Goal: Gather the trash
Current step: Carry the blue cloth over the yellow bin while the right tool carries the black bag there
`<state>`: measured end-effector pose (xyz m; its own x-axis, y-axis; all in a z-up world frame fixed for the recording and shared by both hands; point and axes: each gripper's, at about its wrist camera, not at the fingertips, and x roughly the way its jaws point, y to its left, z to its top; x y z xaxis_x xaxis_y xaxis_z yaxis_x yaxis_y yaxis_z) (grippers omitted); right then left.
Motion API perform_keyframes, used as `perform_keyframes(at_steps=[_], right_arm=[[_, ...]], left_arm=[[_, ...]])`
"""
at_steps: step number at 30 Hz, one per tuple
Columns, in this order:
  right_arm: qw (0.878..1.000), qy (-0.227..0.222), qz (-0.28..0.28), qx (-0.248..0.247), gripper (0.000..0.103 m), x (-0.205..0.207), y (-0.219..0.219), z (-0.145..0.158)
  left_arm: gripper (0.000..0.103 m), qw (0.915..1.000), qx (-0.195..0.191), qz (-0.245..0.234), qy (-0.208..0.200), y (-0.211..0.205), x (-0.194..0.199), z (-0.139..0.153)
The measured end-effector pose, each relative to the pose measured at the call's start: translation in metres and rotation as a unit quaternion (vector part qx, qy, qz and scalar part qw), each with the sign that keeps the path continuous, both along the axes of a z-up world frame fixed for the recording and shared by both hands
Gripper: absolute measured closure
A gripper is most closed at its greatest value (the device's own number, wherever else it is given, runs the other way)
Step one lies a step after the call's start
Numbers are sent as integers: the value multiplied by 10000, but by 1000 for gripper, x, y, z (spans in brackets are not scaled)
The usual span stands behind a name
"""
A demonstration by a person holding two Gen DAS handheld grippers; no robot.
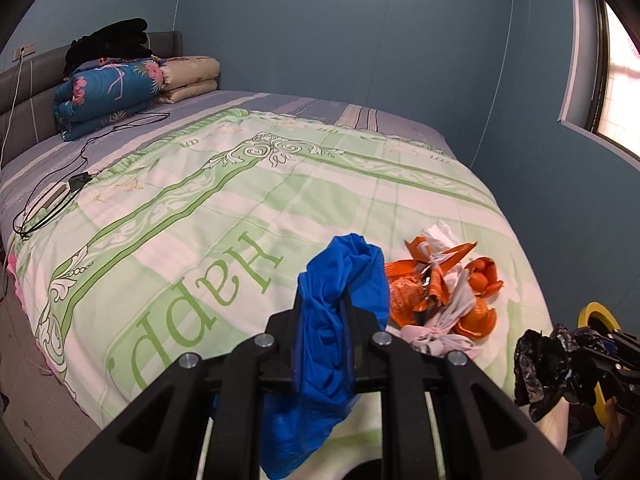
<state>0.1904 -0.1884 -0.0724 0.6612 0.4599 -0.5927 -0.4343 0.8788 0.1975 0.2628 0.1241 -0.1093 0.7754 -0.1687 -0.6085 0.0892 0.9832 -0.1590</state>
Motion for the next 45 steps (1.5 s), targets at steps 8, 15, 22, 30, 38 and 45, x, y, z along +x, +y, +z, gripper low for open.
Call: perform_keyframes(at_steps=[8,15,22,30,38,45], right_arm=[[9996,-118,-166,201,76,-12,-24,15],[9987,-266,-336,268,76,-25,-44,28],[9968,-460,-572,319,76,-37,-69,45],[9934,-628,-930,251,76,-46,-99,59],[9885,-727,-1318,115,76,-50,-127,67],[9826,-840,-1646,168,76,-57,-154,78]], left_arm=[[89,9996,-126,-48,-236,-16,-37,27],[89,9982,-256,-297,-447,-41,-66,52],[89,9941,-414,-765,-650,-71,-91,75],[89,9905,-418,-1093,-724,-97,-106,88],[89,9879,-413,-1312,-715,-120,-112,97],[89,9837,-377,-1565,-795,-146,-118,107]])
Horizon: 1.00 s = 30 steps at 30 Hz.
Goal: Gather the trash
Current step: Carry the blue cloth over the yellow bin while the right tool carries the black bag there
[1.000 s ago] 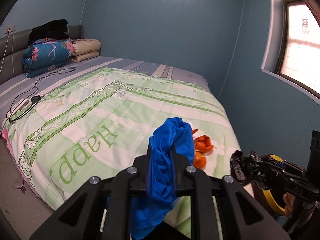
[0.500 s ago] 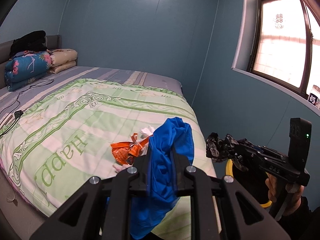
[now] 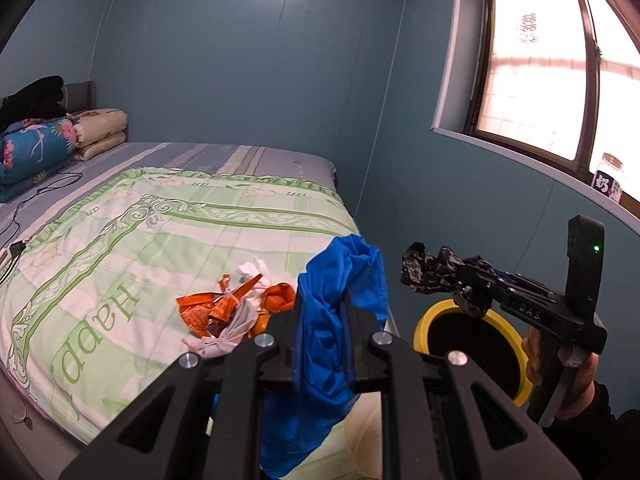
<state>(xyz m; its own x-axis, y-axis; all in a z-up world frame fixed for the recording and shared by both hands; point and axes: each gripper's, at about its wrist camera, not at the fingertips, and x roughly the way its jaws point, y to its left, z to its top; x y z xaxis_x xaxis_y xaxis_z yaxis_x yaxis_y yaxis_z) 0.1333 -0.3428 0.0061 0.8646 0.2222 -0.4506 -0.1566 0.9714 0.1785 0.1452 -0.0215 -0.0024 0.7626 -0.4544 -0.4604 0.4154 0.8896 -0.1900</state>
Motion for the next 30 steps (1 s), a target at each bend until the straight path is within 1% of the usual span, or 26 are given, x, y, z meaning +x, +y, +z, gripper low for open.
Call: perform_keyframes(at_steps=[10,14,21,27,30], right_arm=[[9984,-67,-564,32,76,-9,-33,5],[9971,-76,-756,101,76,-14,-48,7],[9926,-107,-1207,47,76,-23,-70,9],[9894,23,-1452,52,76,-25,-87,2],[9876,95,-1561,144,76,-24,-97,-3]], left_arm=[[89,9982,168,-541,-183,-52,-1,18],[89,9968,227,-736,-215,-73,1,20],[89,9940,217,-1054,-179,-107,3,19],[89,9917,244,-1258,-146,-132,4,17],[89,9908,231,-1331,-63,-142,5,13]])
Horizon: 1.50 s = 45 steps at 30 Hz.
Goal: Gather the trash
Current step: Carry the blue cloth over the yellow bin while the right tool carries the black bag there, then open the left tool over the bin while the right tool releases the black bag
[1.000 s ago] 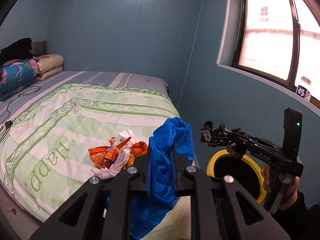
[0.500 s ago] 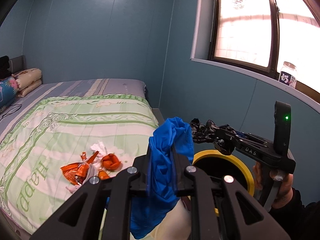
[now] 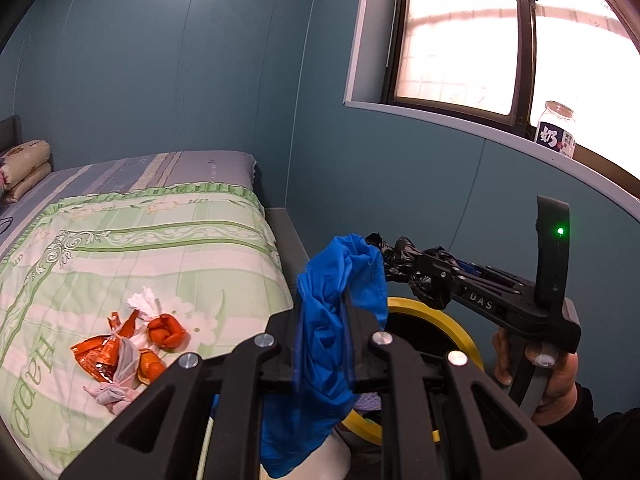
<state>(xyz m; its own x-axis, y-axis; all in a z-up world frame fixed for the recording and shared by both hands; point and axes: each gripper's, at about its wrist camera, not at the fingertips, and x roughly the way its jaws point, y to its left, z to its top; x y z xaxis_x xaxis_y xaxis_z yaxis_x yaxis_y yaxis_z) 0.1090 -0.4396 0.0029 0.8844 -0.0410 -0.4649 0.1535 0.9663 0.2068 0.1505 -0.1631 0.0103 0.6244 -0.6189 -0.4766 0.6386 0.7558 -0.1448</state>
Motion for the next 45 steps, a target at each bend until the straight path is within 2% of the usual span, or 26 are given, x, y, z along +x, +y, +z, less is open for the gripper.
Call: perform_keyframes(at_steps=[5,14,22,34,40,44,45], right_arm=[[9997,79,-194,117,76,-2,-13,-9],[9983,336,-410,253,76,0,-26,-24],[9961,531,-579,390,75,3,-43,-38],[9908,798,-770,773,74,11,-61,-57],[9898,755,-798,909,68,7,-70,-58],[9888,739,-836,986,58,5,-75,-59],[9885,734,-852,1016,56,5,-75,-59]], left_arm=[[89,9999,-63,-81,113,-17,2,-6],[89,9987,53,-373,349,-56,6,-30],[89,9962,309,-550,605,-83,7,-59],[89,9901,520,-769,1052,-104,10,-89],[89,9892,489,-871,1075,-107,7,-92],[68,9896,425,-833,1094,-104,5,-92],[66,9901,414,-805,1074,-102,5,-91]])
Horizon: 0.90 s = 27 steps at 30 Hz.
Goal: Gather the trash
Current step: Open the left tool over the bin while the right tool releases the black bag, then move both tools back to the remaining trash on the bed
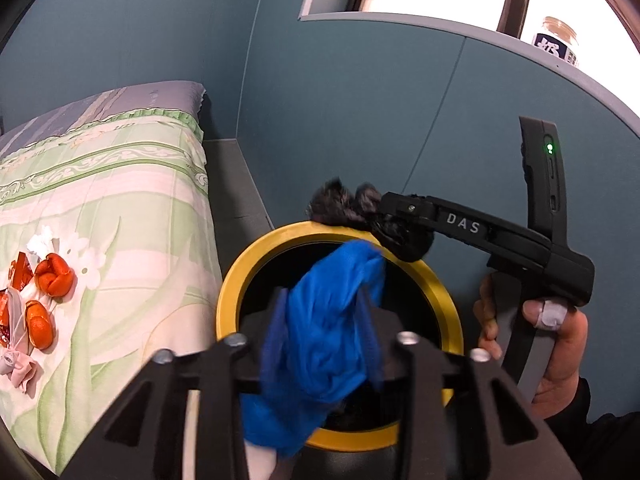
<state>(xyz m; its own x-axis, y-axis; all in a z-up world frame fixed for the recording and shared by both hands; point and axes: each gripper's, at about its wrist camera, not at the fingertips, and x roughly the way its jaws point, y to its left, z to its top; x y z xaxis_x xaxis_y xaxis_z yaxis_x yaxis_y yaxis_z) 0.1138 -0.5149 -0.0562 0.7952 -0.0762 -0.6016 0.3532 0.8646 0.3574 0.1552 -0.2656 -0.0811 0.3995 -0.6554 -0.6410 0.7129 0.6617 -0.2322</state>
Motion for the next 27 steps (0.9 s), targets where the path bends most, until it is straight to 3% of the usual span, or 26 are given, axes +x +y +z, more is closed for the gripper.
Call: perform_keyframes(at_steps=[3,7,11,13,18,27], right_arm=[[10000,-20,-49,14,49,0,0,1],[9999,-69,-68,48,40,-1,0,4],[9998,-176,-46,15,27,-2,3,10],[9997,-235,5,-2,25,-2,6,12],[9987,-403,227,-228,18,0,21,23],[9949,-624,668,-417,13,12,54,39]], left_arm=[[55,10000,-57,1,-1,3,-1,1],[30,9996,-207,119,-131,12,-4,7],[15,9985,-296,292,-360,23,-2,16],[10,9972,-333,450,-498,32,0,21],[8,9938,-316,776,-732,56,7,27],[8,9875,-356,1368,-701,115,30,26]])
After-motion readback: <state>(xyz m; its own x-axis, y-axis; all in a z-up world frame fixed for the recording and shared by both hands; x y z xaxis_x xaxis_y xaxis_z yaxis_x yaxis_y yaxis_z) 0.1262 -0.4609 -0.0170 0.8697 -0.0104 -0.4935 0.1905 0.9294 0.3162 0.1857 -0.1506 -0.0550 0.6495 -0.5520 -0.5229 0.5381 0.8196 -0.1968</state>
